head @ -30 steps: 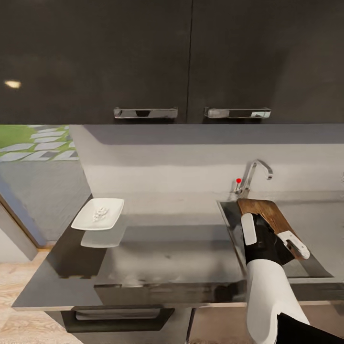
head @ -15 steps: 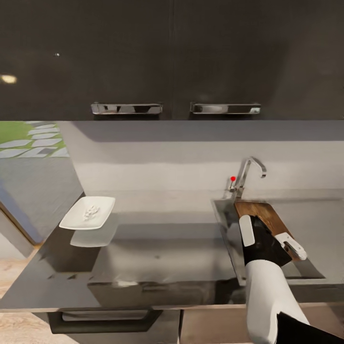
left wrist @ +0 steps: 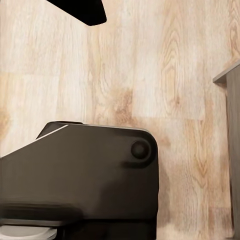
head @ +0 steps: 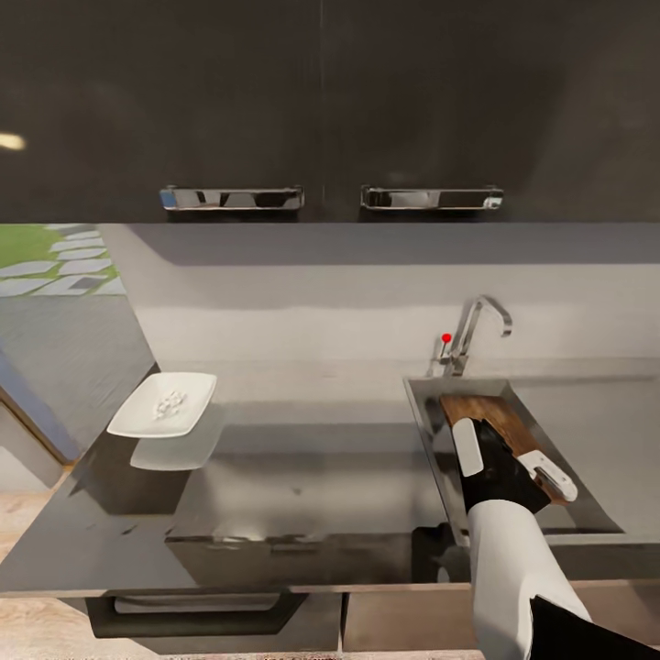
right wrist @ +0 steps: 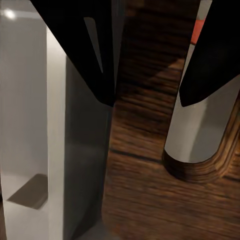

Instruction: In the kitchen, take the Vidalia onion out of the sink, dice it on the chopping board with the paring knife, put the diced onion into the bowl on the countertop, then place both the paring knife and the chopping board into the sink.

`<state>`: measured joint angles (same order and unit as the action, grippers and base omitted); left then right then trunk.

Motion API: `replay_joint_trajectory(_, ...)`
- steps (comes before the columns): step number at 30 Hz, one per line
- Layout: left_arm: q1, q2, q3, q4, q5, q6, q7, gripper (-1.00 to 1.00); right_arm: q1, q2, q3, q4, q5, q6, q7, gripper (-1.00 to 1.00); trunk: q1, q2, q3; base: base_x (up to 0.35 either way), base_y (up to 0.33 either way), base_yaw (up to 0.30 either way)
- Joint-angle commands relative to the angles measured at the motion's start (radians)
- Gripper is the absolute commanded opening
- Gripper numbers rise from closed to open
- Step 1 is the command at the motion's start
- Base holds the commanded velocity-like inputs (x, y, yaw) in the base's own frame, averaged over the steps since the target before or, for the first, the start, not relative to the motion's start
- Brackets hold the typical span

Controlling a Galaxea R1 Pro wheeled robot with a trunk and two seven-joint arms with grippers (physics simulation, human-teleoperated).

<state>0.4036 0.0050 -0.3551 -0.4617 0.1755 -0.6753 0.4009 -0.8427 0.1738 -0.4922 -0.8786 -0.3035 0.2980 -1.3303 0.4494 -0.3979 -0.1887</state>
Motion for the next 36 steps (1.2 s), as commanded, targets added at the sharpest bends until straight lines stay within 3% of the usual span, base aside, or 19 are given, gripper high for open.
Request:
replay_joint_trajectory(1,0.000,0.001,-0.008,-0.002,0.010,-0.003,0.005,1.00,-0.001,0.001,-0.002,-0.001,0.000,0.010,-0.003,-1.00,0.001,-0.002,-0.003,0.000,0.000,0.000)
replay_joint_trajectory(11,0.000,0.001,-0.008,-0.002,0.010,-0.003,0.005,1.00,-0.001,0.001,-0.002,0.025,-0.002,0.009,0.001,-1.00,0.001,-0.002,-0.020,0.128,-0.008,0.000)
replay_joint_trajectory(14,0.000,0.001,-0.008,-0.002,0.010,-0.003,0.005,1.00,-0.001,0.001,-0.002,0.058,-0.001,-0.019,0.030,-1.00,0.001,-0.002,-0.024,0.035,-0.004,0.000)
replay_joint_trajectory(17,0.000,0.001,-0.008,-0.001,0.011,-0.003,0.005,1.00,-0.002,-0.029,-0.002,0.146,-0.001,-0.098,0.084,-1.00,0.001,-0.002,-0.029,0.005,-0.001,0.000)
replay_joint_trajectory(36,0.000,0.001,-0.008,0.000,0.010,-0.003,0.005,1.00,-0.001,-0.034,0.000,0.158,-0.002,-0.108,0.089,-1.00,0.001,-0.002,-0.060,0.000,-0.035,0.000)
